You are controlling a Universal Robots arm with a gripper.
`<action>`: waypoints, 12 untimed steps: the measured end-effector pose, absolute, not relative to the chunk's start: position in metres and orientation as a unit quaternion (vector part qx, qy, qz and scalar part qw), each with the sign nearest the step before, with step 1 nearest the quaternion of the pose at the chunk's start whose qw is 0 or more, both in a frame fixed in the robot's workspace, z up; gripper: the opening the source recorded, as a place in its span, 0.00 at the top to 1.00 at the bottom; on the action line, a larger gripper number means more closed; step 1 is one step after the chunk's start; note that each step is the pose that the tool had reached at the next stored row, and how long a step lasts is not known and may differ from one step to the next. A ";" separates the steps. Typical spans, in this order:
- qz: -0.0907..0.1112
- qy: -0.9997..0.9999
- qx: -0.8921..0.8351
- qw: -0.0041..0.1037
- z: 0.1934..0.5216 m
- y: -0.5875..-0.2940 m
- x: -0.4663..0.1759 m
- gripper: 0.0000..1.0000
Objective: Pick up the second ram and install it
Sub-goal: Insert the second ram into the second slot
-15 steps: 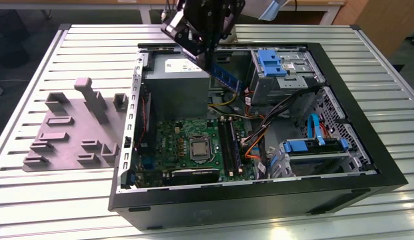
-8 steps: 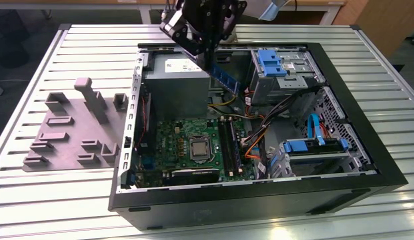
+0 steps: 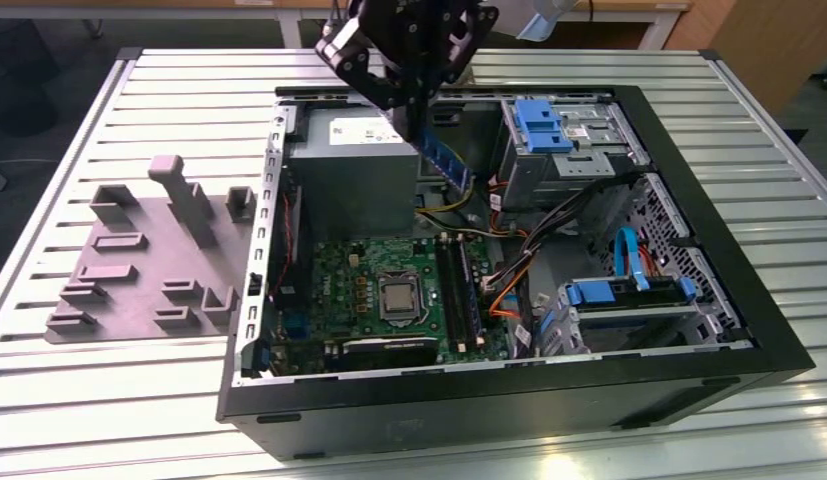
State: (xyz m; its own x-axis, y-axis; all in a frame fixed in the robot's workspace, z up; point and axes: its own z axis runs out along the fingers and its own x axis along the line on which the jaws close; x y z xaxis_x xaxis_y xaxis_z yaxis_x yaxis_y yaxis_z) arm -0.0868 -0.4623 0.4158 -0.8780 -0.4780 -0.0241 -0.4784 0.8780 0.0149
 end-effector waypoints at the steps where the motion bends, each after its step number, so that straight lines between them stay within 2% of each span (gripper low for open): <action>1: 0.010 0.971 -0.239 0.010 0.416 -0.462 -0.087 0.86; 12: 0.009 0.987 -0.158 0.011 0.415 -0.462 -0.087 0.86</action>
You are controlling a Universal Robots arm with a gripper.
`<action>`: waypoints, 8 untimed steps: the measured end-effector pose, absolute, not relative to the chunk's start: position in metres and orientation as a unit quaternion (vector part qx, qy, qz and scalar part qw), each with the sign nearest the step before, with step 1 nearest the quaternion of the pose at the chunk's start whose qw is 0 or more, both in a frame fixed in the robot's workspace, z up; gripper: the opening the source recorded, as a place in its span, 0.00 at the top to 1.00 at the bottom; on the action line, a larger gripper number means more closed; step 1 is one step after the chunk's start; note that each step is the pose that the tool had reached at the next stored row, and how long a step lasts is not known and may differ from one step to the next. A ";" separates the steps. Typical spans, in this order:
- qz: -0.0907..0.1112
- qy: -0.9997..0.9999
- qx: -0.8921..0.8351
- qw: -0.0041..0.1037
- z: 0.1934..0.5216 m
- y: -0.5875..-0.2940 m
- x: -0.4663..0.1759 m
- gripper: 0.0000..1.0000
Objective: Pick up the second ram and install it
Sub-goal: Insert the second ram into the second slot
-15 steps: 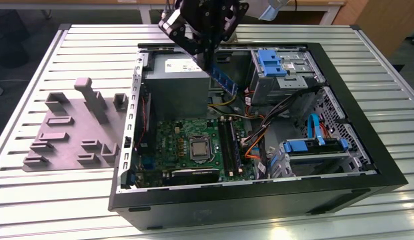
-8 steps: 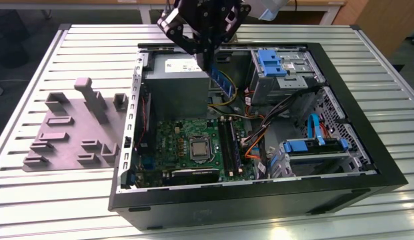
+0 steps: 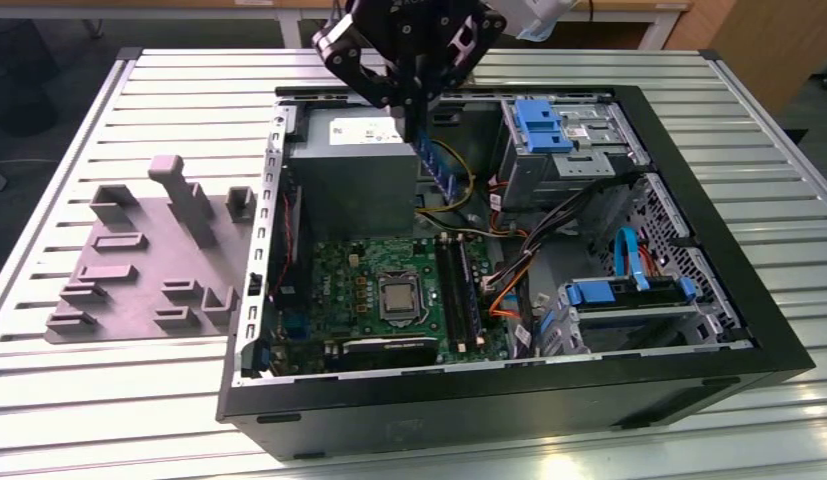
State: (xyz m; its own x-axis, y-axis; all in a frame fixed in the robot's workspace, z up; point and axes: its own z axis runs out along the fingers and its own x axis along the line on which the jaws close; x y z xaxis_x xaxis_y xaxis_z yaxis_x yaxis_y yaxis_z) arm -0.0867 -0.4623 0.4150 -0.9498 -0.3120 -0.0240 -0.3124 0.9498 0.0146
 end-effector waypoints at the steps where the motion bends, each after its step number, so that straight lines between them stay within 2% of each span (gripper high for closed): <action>1: 0.009 0.988 -0.152 0.011 0.415 -0.462 -0.087 0.86; 8: 0.009 0.993 -0.117 0.011 0.415 -0.462 -0.087 0.86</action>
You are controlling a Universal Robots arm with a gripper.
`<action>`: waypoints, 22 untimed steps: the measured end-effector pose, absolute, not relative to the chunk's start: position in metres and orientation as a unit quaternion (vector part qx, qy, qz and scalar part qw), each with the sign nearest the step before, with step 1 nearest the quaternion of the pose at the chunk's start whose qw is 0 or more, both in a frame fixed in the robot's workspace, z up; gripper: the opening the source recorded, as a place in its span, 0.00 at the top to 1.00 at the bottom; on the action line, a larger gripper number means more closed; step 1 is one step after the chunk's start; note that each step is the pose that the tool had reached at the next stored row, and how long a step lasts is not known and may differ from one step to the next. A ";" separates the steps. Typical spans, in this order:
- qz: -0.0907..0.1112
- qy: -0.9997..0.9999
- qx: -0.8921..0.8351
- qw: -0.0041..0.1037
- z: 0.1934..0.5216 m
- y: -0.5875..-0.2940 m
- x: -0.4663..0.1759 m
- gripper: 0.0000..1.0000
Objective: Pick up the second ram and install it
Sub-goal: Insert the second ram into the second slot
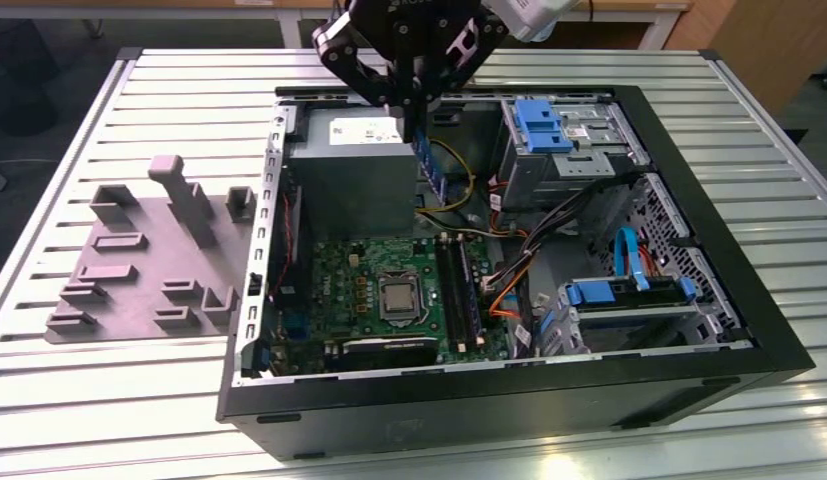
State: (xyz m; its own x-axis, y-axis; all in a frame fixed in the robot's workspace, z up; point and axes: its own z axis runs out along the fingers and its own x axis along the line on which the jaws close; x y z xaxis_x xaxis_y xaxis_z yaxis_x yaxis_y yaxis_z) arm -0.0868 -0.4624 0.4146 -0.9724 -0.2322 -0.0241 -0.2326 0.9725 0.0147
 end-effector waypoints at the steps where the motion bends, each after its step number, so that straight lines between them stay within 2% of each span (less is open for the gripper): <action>1: 0.009 0.993 -0.117 0.011 0.415 -0.462 -0.087 0.86; 22: 0.008 0.997 -0.078 0.011 0.414 -0.462 -0.087 0.86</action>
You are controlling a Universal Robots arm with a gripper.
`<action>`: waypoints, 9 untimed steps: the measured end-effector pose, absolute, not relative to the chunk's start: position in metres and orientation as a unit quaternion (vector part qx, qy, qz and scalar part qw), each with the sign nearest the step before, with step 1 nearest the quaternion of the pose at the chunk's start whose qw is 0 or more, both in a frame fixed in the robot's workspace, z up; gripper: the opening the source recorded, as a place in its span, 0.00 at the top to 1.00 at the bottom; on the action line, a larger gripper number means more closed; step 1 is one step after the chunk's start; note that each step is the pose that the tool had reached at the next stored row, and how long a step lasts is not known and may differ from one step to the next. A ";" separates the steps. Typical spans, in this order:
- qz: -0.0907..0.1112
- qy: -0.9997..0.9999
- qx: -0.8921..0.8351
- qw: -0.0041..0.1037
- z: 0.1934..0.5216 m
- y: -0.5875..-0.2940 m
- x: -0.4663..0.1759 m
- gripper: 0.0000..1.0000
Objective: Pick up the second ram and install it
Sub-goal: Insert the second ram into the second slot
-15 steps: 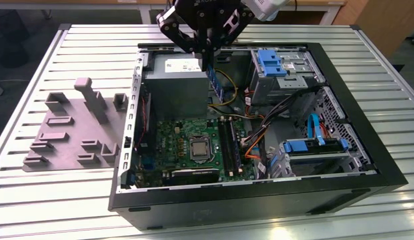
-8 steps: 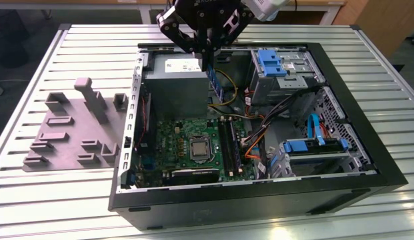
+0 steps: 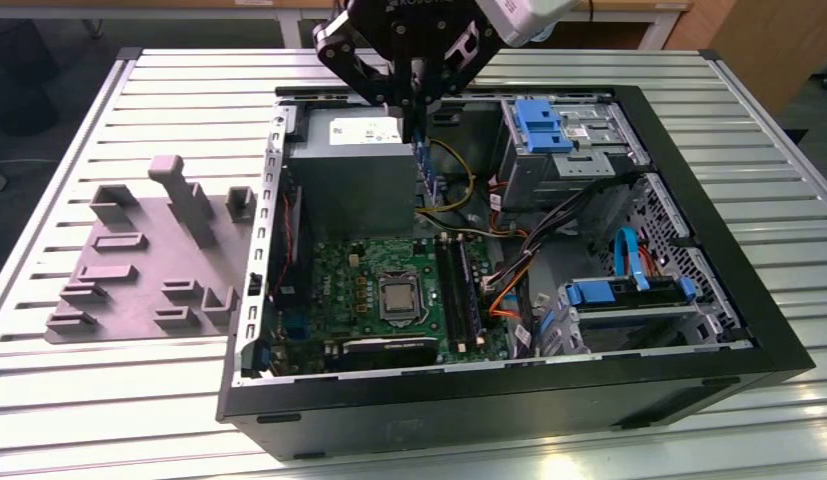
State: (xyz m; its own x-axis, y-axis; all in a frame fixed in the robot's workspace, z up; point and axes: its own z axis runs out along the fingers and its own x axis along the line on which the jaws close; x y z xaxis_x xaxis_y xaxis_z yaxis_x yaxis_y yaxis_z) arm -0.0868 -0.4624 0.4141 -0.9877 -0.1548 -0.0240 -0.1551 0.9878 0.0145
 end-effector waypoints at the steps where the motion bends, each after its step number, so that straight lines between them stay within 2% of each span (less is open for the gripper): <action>1: 0.008 0.997 -0.077 0.011 0.414 -0.462 -0.087 0.86; 9: 0.008 0.997 -0.076 0.011 0.414 -0.462 -0.087 0.86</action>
